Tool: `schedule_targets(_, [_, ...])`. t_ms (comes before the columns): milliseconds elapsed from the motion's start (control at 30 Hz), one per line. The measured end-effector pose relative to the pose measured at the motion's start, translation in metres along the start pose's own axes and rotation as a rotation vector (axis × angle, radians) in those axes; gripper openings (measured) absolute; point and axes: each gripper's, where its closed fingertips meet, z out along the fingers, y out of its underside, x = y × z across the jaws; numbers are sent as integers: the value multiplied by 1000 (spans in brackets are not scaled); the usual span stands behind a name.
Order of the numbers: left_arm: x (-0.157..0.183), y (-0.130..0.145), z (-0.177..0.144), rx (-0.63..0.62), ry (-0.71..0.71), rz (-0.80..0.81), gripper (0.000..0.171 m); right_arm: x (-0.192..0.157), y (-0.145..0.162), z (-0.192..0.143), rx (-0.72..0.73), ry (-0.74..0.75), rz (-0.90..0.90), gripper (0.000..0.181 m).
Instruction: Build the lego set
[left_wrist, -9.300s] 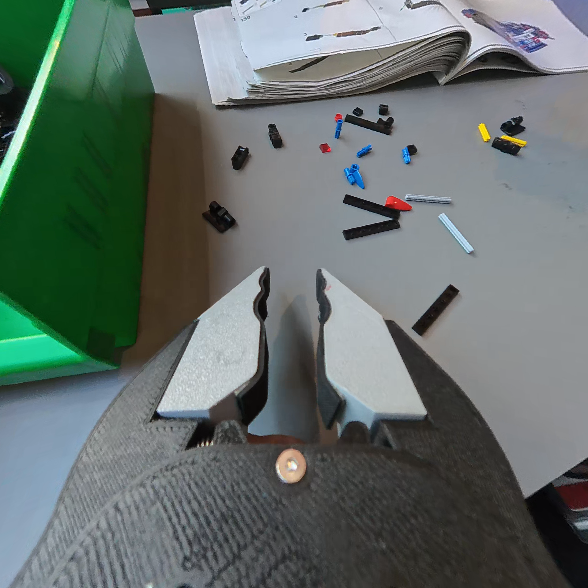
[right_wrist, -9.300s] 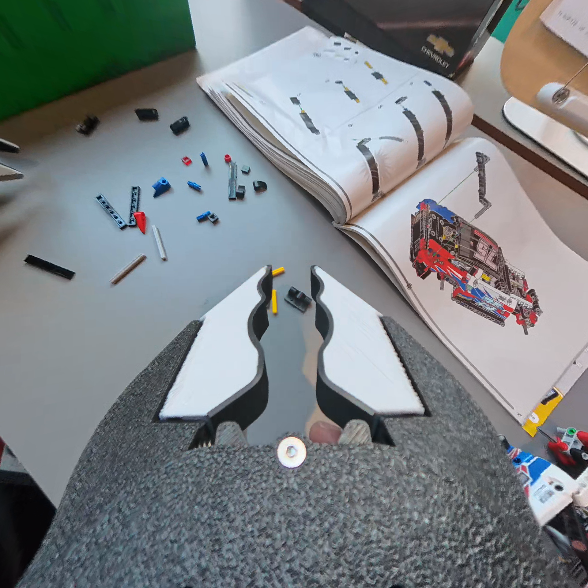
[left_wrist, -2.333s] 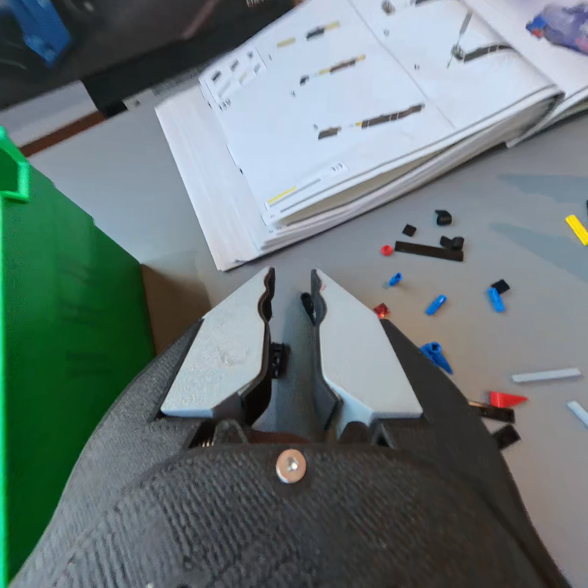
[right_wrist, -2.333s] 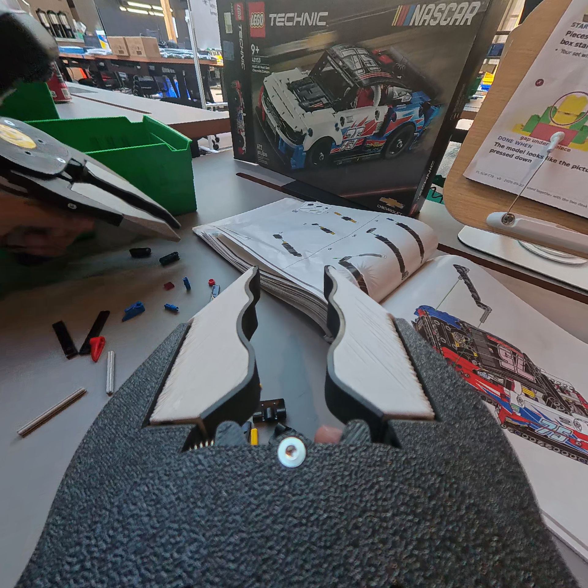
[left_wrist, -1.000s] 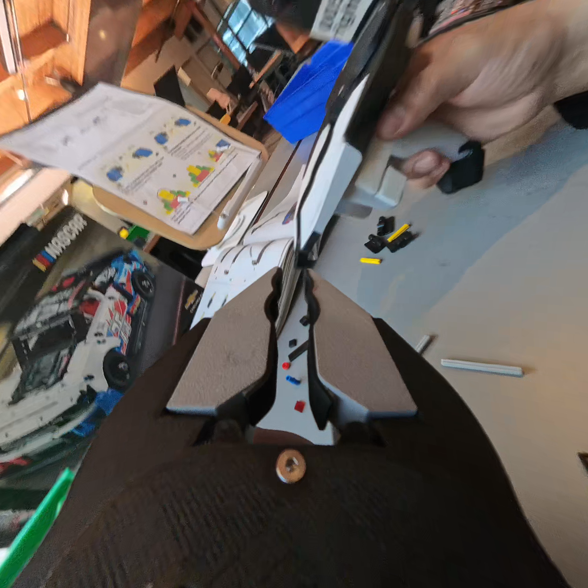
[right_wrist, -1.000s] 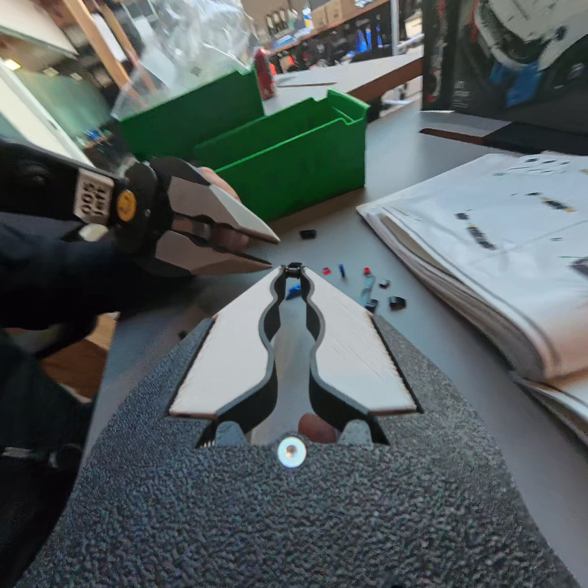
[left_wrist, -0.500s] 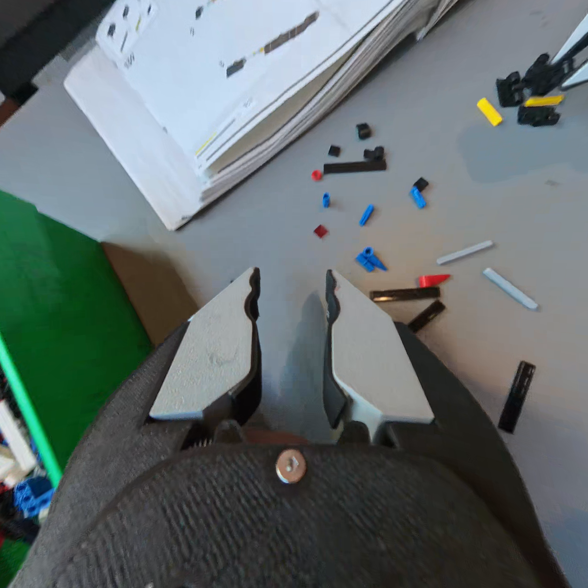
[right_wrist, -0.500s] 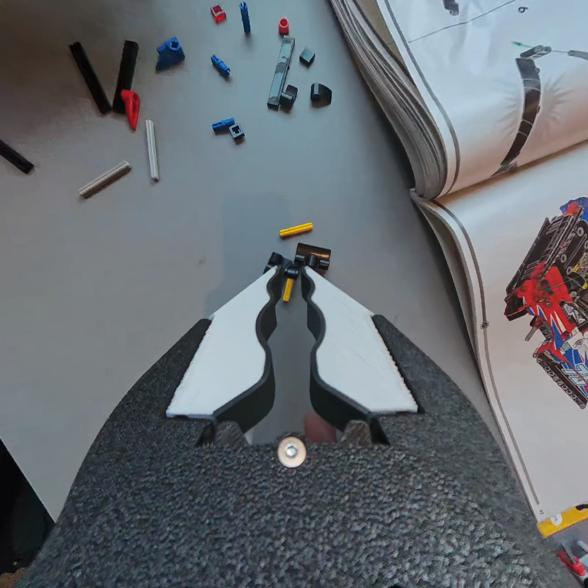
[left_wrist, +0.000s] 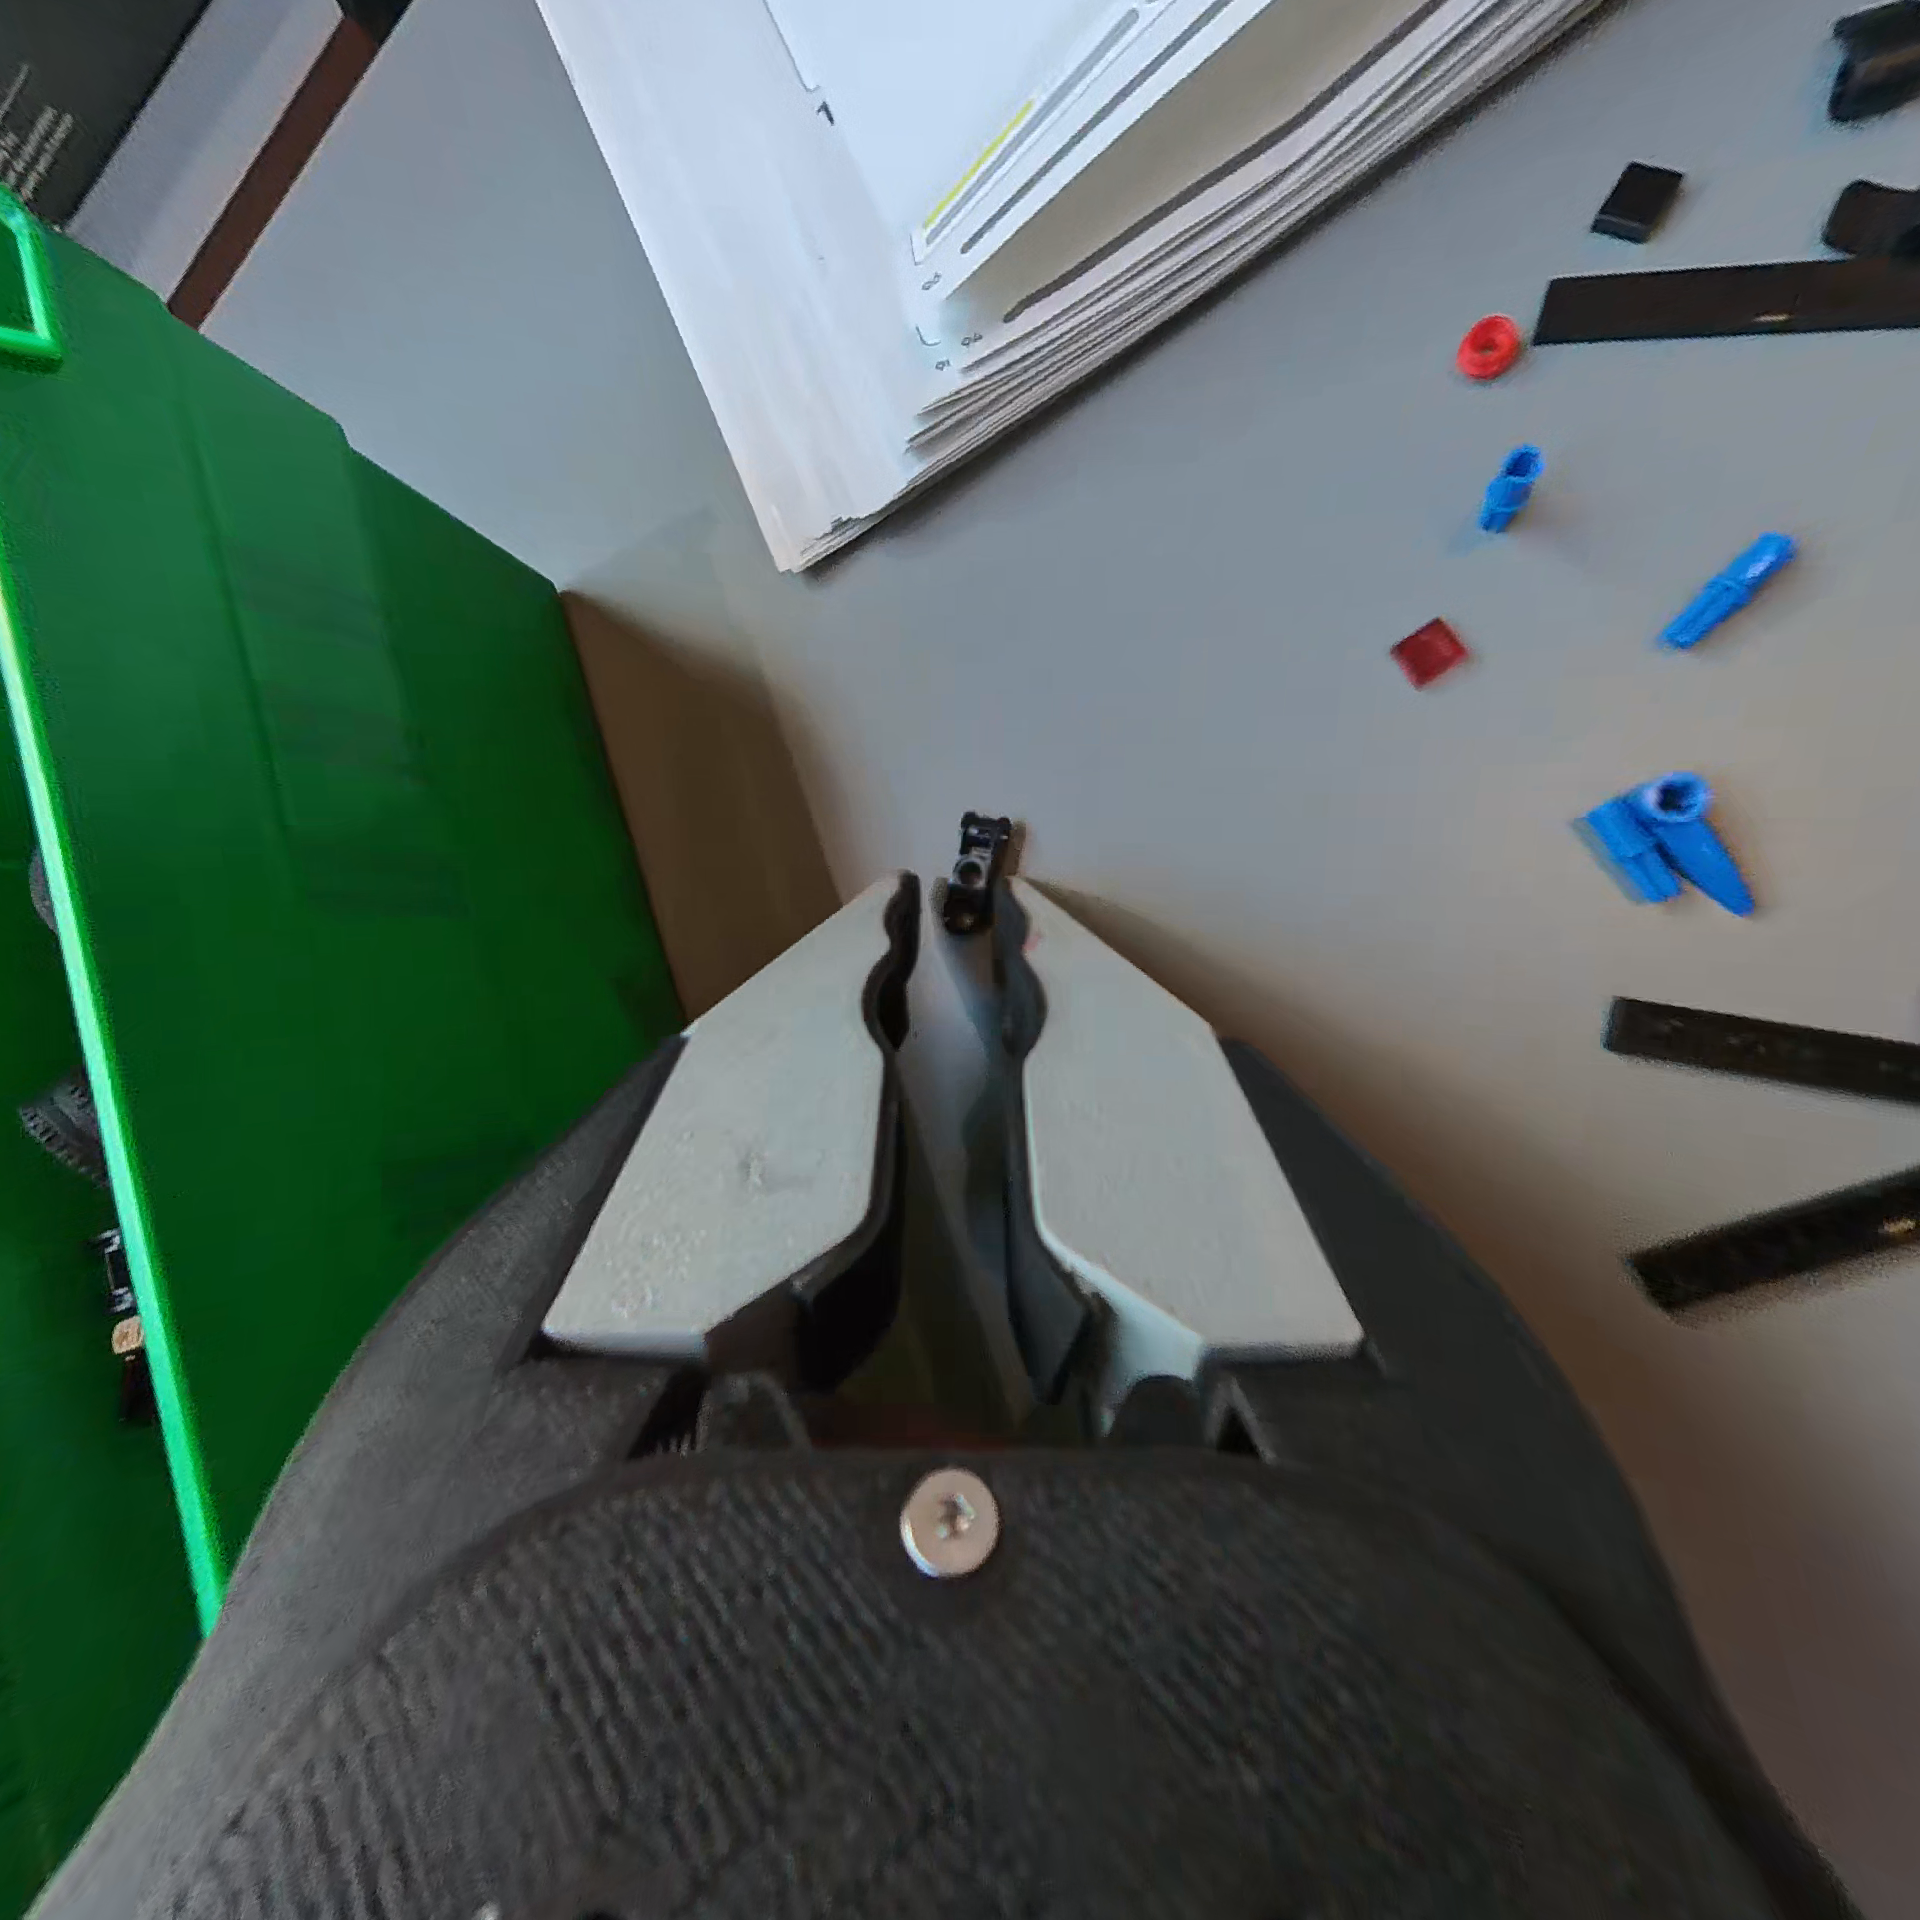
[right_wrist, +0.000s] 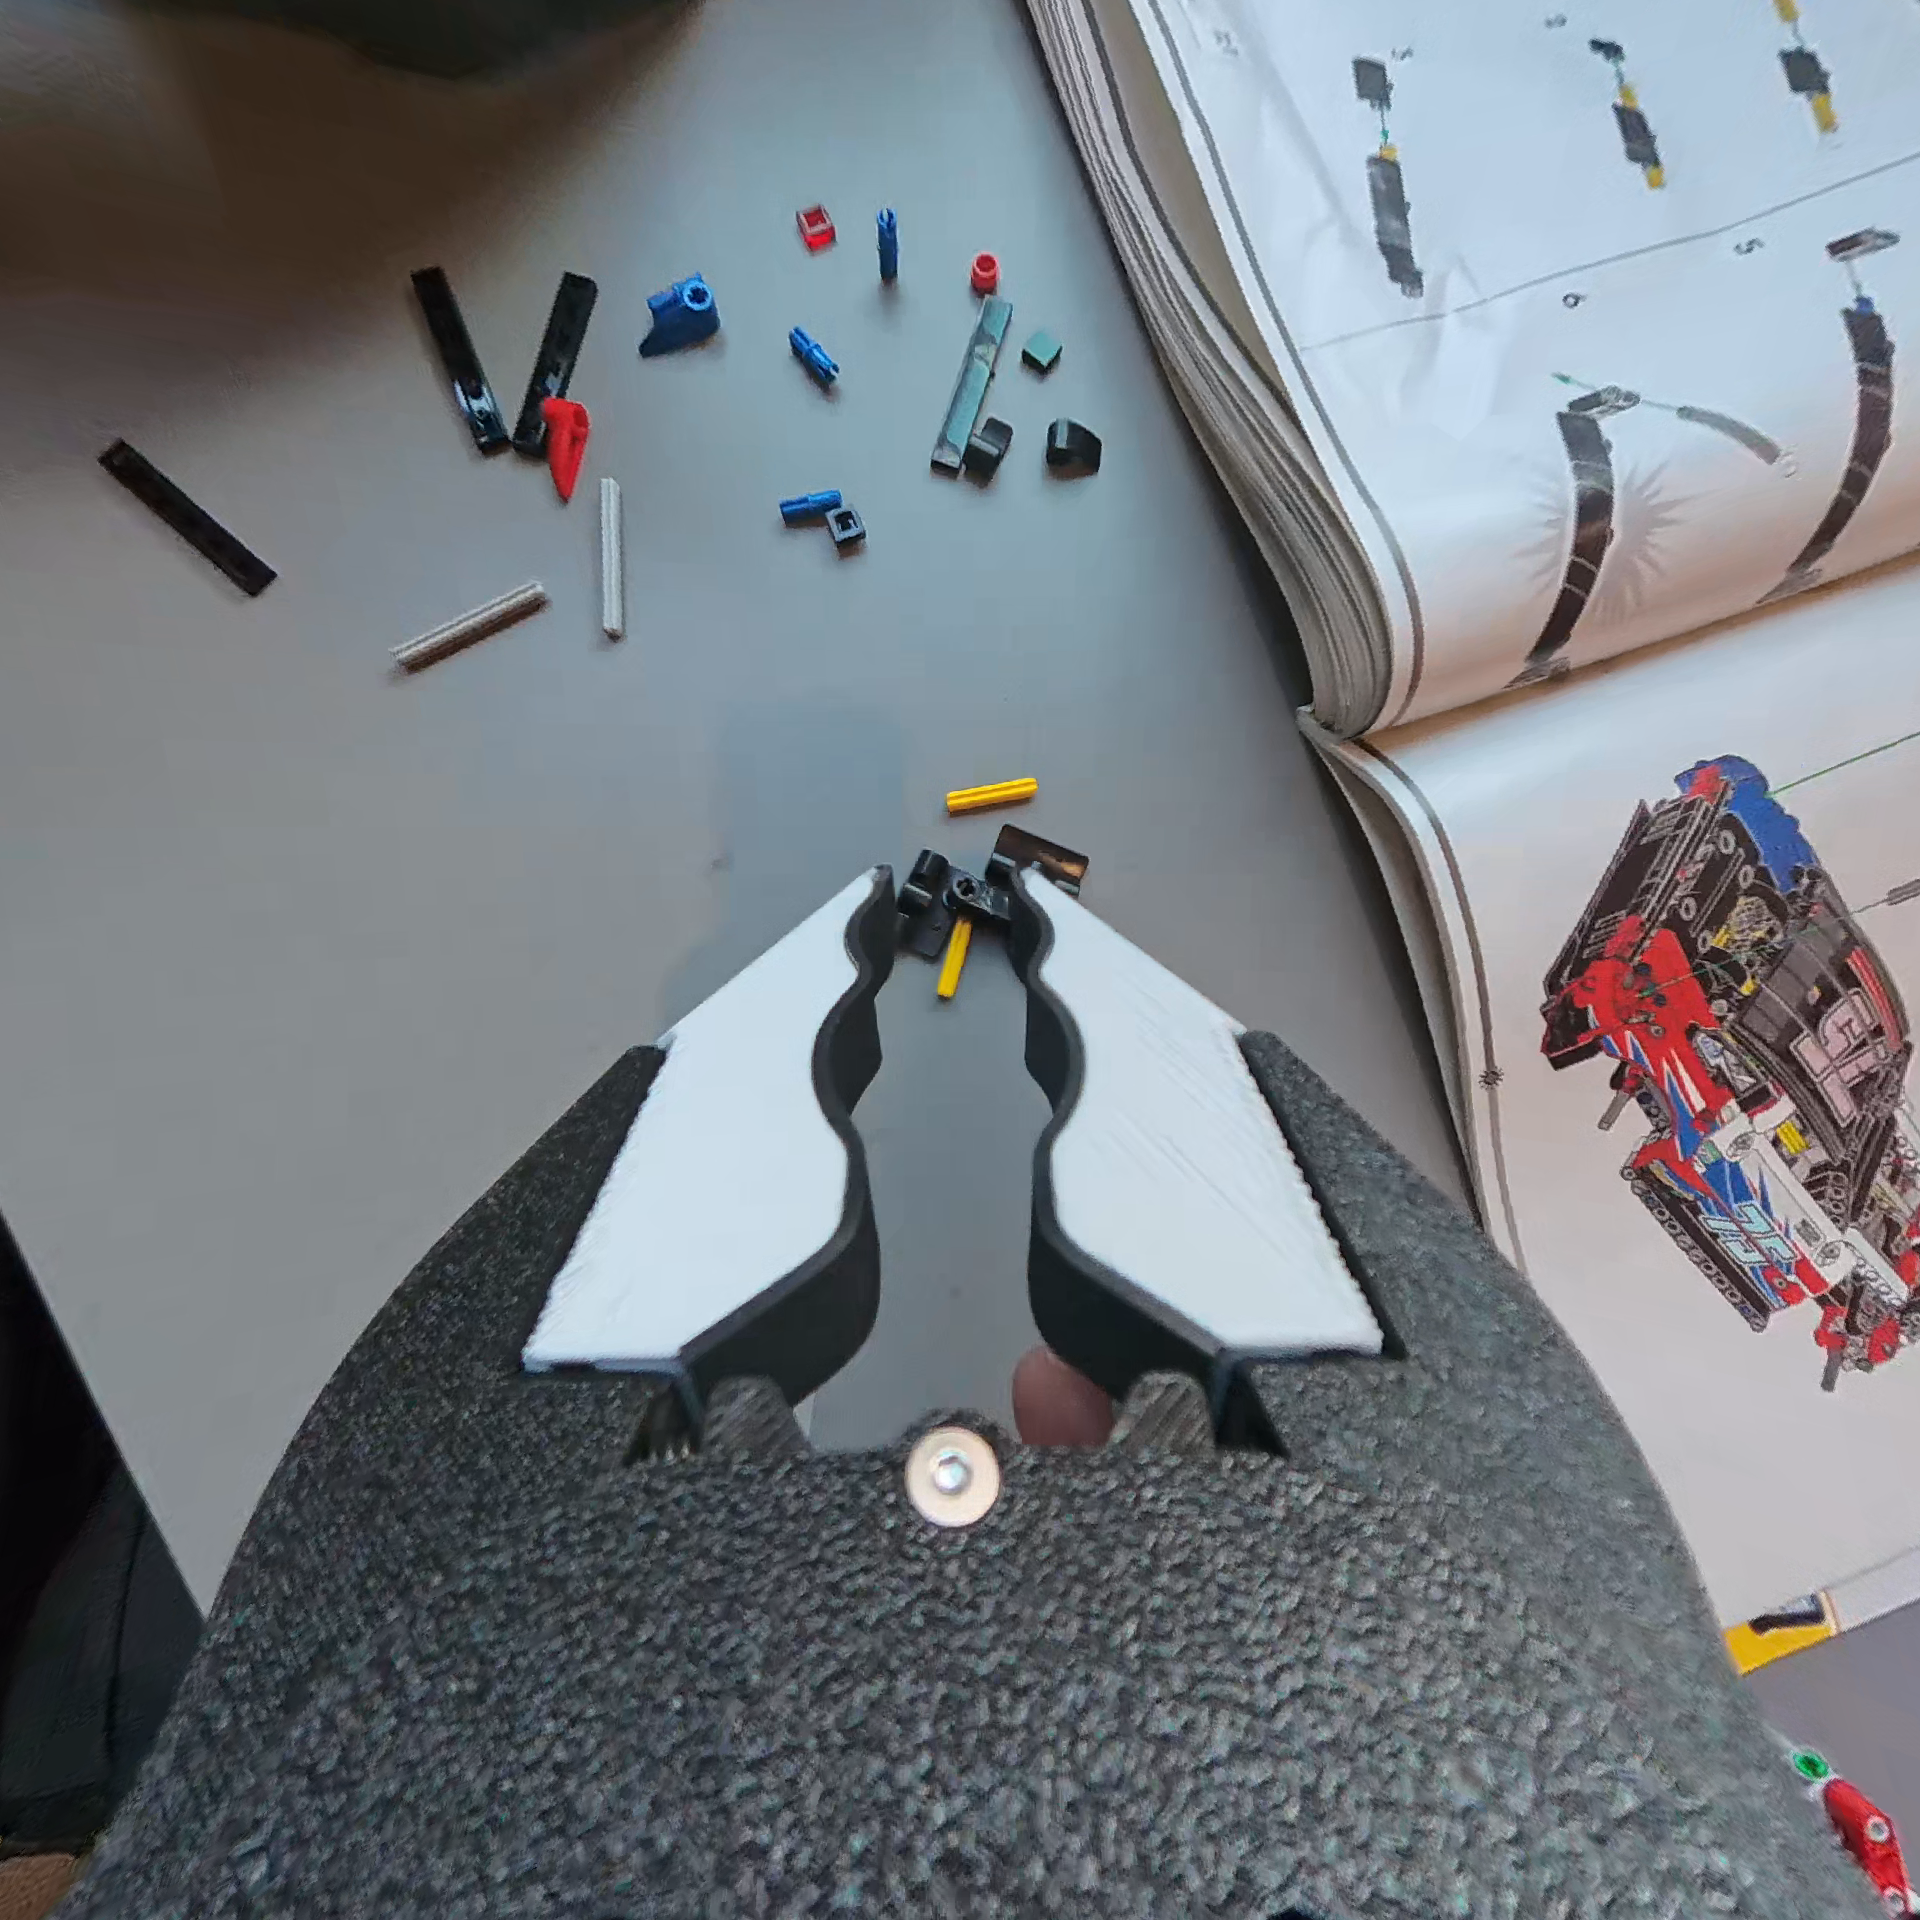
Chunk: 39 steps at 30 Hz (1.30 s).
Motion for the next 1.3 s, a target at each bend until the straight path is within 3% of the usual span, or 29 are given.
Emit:
schedule_targets(133, [7,-11,-2,26,49,18,6,-13,-18,-9,111,-83,43,20])
schedule_targets(233, [39,-71,-49,406,18,193,6,-26,-43,-7,255,-216,186,19])
schedule_targets(300, [83,-102,-93,662,53,344,5,-32,-57,-5,332,-292,249,23])
schedule_targets(467, [154,-120,-145,899,85,559,5,-51,-82,-23,489,-497,332,24])
schedule_targets(567, [160,-122,-148,902,61,573,5,-57,-81,-31,497,-542,321,8])
schedule_targets(700, [164,-119,-145,888,81,570,4,-56,-76,-27,454,-501,293,7])
schedule_targets(767, [158,-113,-134,810,95,533,7,-40,-66,-16,393,-359,267,7])
schedule_targets(800, [150,-107,-127,756,100,503,20,-27,-57,-10,343,-254,236,7])
schedule_targets(900, [122,-76,-102,534,172,359,19,-1,-16,4,102,-19,98,7])
schedule_targets(1000, [94,-42,-80,352,209,235,23,-2,11,17,-43,-16,78,7])
schedule_targets(1133, [85,-4,-69,227,312,178,29,3,25,31,-125,3,87,12])
schedule_targets(1300, [89,21,-68,195,398,186,28,4,31,34,-165,38,45,22])
